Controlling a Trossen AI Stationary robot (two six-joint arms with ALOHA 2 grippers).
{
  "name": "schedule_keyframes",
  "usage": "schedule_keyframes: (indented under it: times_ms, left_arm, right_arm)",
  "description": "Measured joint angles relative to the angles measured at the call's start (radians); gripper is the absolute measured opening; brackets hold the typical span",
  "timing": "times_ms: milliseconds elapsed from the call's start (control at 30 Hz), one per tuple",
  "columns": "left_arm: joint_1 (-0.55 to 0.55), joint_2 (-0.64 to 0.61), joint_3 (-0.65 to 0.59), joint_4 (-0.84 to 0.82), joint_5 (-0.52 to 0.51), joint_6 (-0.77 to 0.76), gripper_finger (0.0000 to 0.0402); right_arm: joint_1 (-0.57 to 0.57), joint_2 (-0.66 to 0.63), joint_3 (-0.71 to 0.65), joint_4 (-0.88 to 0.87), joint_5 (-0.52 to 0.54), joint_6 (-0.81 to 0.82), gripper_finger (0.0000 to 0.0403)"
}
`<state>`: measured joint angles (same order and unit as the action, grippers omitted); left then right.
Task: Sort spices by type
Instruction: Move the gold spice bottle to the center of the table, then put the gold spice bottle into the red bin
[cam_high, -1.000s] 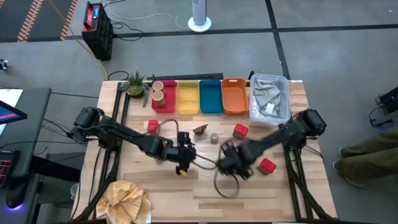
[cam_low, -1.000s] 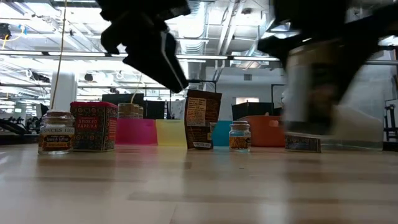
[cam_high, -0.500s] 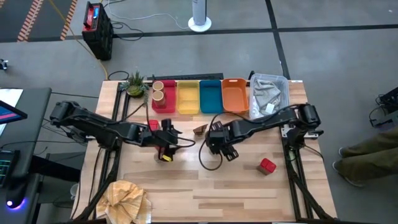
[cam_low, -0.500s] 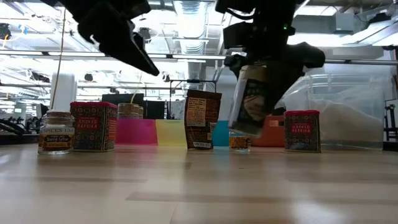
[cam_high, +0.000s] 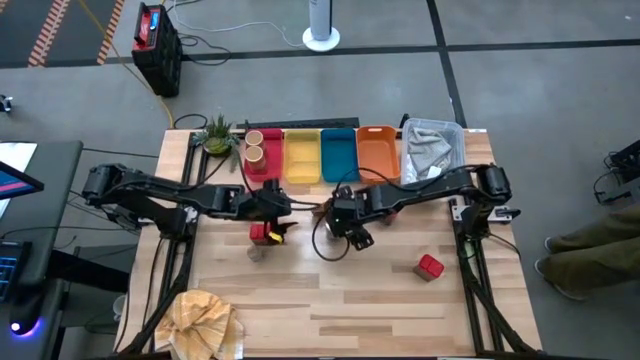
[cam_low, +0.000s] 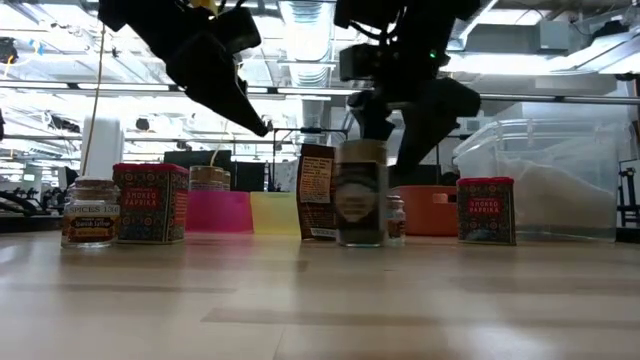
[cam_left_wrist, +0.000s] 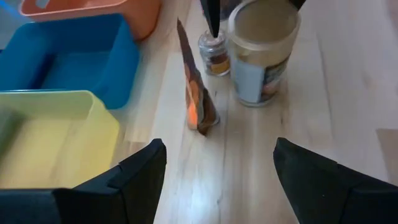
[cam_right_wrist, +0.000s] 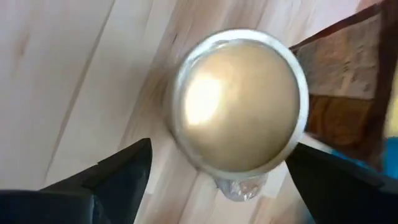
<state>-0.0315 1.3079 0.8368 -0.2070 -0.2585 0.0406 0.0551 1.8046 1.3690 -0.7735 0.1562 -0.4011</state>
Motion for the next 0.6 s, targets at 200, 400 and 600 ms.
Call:
schedule_keyframes:
  times_ms: [200, 400, 600]
  left_arm:
    - [0.021, 0.001, 0.038, 0.020, 0.064, -0.007, 0.0281]
    - [0.001, 0.001, 0.131, -0.019, 0.098, -0.016, 0.0281]
    - [-0.031, 0.096, 0.236, -0.056, 0.099, -0.013, 0.0281]
  right_arm:
    - [-0.008, -0.036, 0.073, -0.081, 0.002, 0.044, 0.0385]
    - [-0.044, -0.184, -0.086, 0.011, 0.004, 0.188, 0.0384]
    - [-0.025, -0.435, -0.360, 0.298, 0.146, 0.309, 0.0384]
